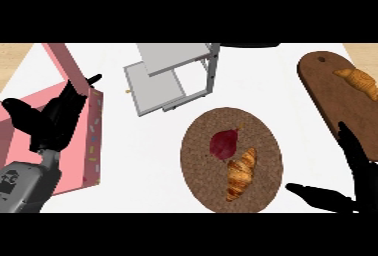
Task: Pick the pear from the placemat and place it in the tiered shelf
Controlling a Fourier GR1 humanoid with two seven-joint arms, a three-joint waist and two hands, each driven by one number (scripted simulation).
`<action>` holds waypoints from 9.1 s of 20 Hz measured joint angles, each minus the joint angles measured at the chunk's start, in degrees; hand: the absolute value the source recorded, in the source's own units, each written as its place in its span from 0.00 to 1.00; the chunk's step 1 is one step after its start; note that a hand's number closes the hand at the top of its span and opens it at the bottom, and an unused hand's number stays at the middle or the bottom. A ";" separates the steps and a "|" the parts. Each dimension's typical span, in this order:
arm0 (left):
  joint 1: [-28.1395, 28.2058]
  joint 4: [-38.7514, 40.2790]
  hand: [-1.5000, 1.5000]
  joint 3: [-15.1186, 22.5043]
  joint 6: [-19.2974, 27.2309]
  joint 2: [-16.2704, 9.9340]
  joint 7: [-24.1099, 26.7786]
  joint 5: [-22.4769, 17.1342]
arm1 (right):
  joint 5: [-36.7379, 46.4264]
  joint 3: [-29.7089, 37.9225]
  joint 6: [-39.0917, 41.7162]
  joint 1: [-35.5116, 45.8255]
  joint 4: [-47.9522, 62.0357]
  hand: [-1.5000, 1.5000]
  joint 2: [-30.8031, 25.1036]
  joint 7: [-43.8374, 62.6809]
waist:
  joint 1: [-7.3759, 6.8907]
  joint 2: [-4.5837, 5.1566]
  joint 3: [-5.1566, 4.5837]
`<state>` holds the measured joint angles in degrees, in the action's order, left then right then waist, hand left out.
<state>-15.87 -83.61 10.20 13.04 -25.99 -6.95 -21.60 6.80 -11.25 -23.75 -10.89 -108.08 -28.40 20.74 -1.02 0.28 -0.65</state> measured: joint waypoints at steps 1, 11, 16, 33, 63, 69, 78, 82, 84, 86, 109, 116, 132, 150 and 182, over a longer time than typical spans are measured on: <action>-0.43 0.30 0.50 -0.11 -0.27 -0.07 -0.03 -0.10 | 1.92 -0.88 0.40 1.22 -0.96 0.00 -1.26 4.22 | -0.11 0.04 0.00; -1.09 1.07 0.50 -1.04 -1.61 0.07 -0.11 -0.37 | 18.38 -12.50 8.15 23.81 0.33 0.00 3.04 39.93 | -0.74 -0.14 0.37; -0.64 1.74 0.50 -1.45 -1.77 0.84 0.19 -0.07 | 21.98 -15.91 12.50 29.13 4.68 0.00 7.14 44.91 | 0.00 -0.25 0.48; 0.96 0.91 0.50 -3.07 -2.08 2.31 -0.05 2.32 | 30.11 -17.12 20.14 32.00 13.77 0.00 19.25 47.35 | 0.96 -0.37 0.60; 2.21 -2.40 0.50 -8.70 -6.85 8.23 -3.53 8.73 | 33.80 -11.68 12.13 35.09 39.52 1.00 27.96 35.60 | 0.78 -0.45 0.51; -1.14 -0.59 0.50 -7.73 -7.91 9.41 -3.56 9.37 | 34.36 -22.68 12.11 41.74 42.52 1.00 27.99 36.00 | -2.88 0.18 0.55; -5.71 0.27 0.50 -2.76 -10.33 11.95 -3.63 9.83 | 28.66 -38.64 16.31 56.26 42.48 1.00 28.22 37.21 | -12.69 1.64 0.50; -6.65 1.30 0.50 -1.85 -10.54 12.77 -3.62 9.96 | 25.90 -39.60 13.38 61.86 40.71 1.00 28.16 37.42 | -13.56 1.56 0.52; -7.07 1.63 0.50 -2.04 -10.42 12.77 -3.59 9.90 | 25.42 -39.11 10.34 64.57 39.46 1.00 28.03 37.47 | -13.35 1.30 0.53; -7.46 1.52 0.50 -3.01 -10.40 11.88 -3.51 9.64 | 25.78 -38.94 8.50 67.81 39.02 1.00 27.61 37.88 | -13.11 0.95 0.49; -6.82 4.91 0.50 -5.37 -8.77 10.30 -3.88 10.10 | 26.48 -29.48 -0.12 101.67 54.26 1.00 27.73 47.00 | -6.22 -0.37 0.24; -5.15 4.27 0.50 -6.31 -7.92 9.84 -3.59 10.38 | 25.52 -27.76 -2.70 104.69 59.84 1.00 27.75 47.47 | -3.99 -0.32 0.41; -1.01 0.52 0.50 -8.81 -7.31 8.51 -3.69 10.10 | 28.79 -25.67 -12.27 96.45 62.40 1.00 27.91 43.78 | -0.26 -0.79 0.69; 0.77 -0.66 0.50 -10.50 -8.23 8.34 -3.10 9.98 | 39.55 -17.75 -20.48 86.45 63.55 0.00 26.04 40.20 | 0.98 -1.21 0.58; 2.62 -3.14 0.50 -11.90 -8.21 9.01 -4.02 10.67 | 21.11 -5.80 -2.32 41.46 -14.72 0.00 -1.45 39.93 | 2.47 -0.75 0.82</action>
